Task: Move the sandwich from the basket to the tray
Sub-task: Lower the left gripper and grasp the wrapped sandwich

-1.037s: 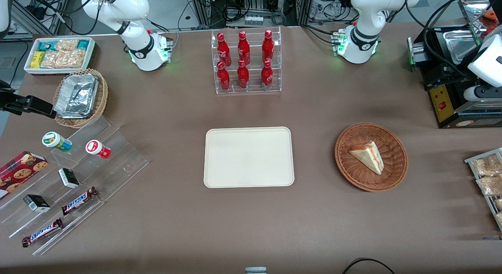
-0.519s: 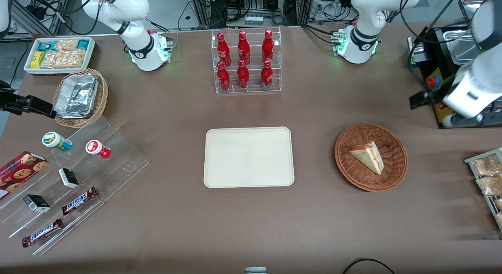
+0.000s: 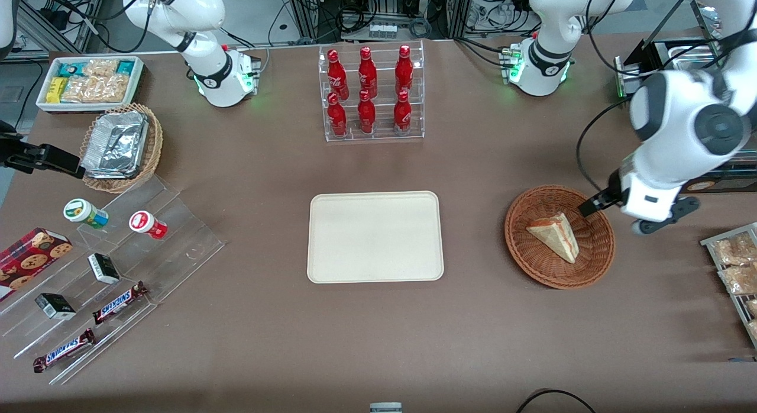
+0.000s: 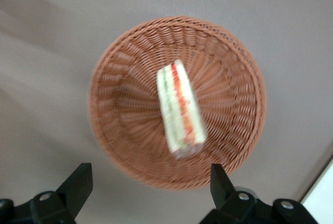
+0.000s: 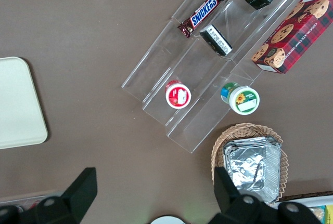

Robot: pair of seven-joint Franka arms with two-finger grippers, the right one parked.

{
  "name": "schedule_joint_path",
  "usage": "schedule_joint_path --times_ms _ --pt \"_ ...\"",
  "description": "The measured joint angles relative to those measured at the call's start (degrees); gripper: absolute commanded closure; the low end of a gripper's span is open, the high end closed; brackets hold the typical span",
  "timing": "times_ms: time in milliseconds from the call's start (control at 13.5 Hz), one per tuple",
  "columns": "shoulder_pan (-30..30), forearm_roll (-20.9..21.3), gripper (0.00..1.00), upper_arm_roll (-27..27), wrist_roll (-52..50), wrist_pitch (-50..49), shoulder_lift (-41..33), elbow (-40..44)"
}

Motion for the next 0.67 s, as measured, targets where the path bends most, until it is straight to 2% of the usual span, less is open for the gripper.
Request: schedule_joint_path --times_ms 222,667 --pt "-0.6 -1.8 0.00 -0.1 -7.2 13.4 0.9 -7.5" --pt "-1.9 -2.0 0.00 -0.1 -11.1 21.0 4.5 -11.3"
